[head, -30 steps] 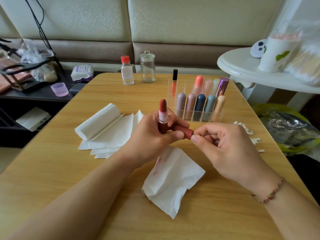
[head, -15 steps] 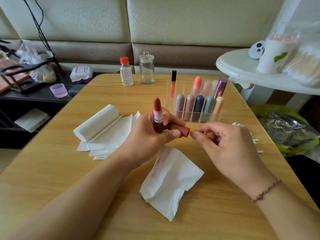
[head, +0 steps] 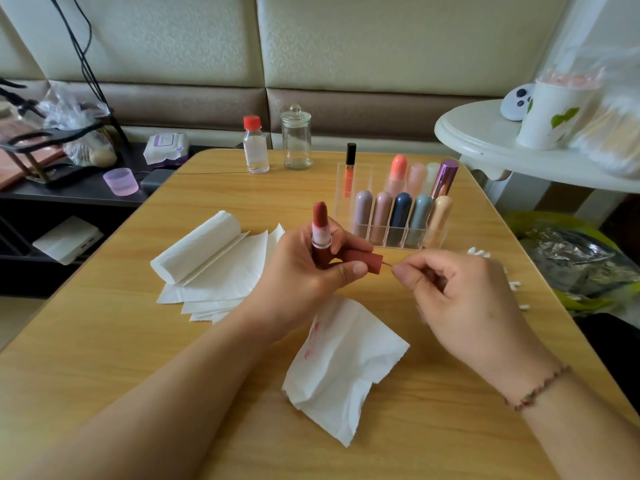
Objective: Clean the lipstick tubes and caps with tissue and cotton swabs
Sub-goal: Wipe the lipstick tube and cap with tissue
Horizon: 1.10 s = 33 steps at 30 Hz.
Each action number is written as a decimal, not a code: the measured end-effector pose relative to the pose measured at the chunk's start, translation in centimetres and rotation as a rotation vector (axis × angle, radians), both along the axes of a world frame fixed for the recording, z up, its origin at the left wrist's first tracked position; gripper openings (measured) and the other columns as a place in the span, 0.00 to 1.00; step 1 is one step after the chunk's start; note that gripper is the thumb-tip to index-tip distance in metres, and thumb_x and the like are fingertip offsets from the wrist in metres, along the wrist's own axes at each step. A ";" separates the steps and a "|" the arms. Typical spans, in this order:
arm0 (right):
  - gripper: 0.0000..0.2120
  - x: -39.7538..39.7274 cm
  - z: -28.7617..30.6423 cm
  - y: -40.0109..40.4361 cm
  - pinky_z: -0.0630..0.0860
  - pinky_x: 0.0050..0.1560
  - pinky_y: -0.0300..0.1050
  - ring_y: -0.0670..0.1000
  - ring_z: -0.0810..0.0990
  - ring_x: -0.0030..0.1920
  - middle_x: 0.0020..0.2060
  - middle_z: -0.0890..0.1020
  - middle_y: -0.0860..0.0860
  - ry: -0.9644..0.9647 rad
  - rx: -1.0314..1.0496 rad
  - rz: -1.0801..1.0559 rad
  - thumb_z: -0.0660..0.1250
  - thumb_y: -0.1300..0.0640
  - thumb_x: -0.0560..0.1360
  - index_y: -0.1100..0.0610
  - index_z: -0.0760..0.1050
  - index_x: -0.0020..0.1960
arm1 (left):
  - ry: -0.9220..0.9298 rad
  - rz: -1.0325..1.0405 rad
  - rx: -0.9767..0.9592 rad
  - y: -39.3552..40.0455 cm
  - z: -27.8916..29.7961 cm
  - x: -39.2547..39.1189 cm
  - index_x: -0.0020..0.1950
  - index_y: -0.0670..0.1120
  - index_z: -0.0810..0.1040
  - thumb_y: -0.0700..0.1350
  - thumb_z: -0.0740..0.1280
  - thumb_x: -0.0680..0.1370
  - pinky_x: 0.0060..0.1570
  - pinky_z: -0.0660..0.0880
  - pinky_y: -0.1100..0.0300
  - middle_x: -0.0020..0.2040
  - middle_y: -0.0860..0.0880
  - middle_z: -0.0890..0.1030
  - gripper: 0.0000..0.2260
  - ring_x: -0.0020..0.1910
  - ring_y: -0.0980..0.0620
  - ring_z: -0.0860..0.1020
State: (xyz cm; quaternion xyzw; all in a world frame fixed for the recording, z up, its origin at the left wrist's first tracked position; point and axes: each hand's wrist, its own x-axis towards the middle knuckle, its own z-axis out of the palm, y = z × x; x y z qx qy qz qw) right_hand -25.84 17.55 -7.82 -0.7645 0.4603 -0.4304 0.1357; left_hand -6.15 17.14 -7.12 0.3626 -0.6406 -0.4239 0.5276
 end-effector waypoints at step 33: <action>0.07 -1.0 0.6 -0.1 0.70 0.29 0.39 0.48 0.76 0.28 0.27 0.80 0.45 0.053 0.085 0.185 0.71 0.57 0.77 0.52 0.85 0.42 | -0.047 0.019 0.009 -0.3 0.1 1.0 0.39 0.44 0.69 0.26 0.69 0.72 0.49 0.79 0.59 0.47 0.46 0.86 0.15 0.48 0.48 0.85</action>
